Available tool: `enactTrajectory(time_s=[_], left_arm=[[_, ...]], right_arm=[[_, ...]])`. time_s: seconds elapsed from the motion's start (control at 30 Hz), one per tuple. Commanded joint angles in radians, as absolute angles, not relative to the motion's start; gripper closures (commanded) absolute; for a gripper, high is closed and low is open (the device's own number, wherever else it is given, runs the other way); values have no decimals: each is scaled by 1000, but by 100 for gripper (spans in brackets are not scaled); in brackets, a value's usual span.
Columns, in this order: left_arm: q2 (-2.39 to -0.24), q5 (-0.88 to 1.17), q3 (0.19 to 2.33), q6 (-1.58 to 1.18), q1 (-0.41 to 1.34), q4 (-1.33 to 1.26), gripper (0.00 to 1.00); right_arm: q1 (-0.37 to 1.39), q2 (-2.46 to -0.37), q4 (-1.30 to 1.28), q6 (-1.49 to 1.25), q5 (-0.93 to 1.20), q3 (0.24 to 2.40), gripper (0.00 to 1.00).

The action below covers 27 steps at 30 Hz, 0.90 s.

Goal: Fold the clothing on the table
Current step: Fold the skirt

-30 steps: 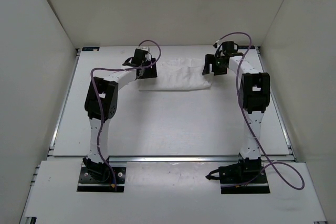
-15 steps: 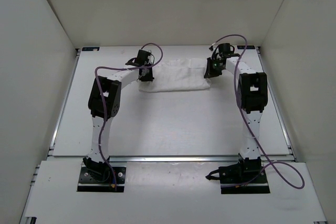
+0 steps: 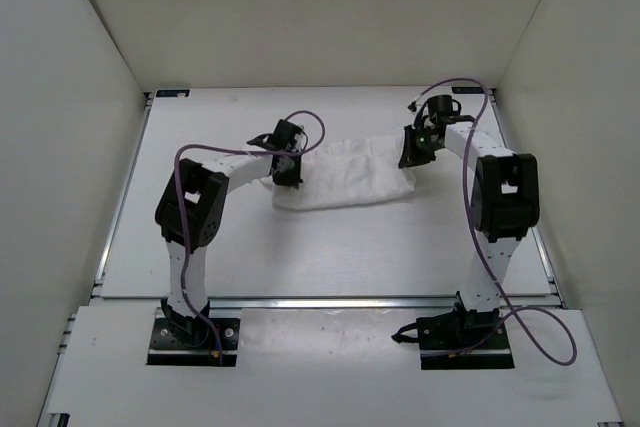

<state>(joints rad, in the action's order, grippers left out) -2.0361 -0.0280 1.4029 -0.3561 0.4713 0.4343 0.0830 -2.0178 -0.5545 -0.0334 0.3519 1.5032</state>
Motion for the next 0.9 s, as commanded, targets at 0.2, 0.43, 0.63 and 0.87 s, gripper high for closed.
enactTrajectory(time_s=[0.2, 0.43, 0.63, 0.87], left_arm=[[-1812, 156, 1086, -405, 578, 511, 100], [-1842, 296, 1075, -443, 566, 414, 100], [-1871, 379, 1088, -474, 595, 350, 100], [-1890, 475, 1068, -575, 595, 212, 100]], right_arm=[[139, -1642, -520, -81, 491, 1272, 100], [297, -1545, -419, -207, 641, 1155, 100], [437, -1565, -316, -316, 666, 1176, 100], [494, -1657, -325, -345, 644, 1290, 100]])
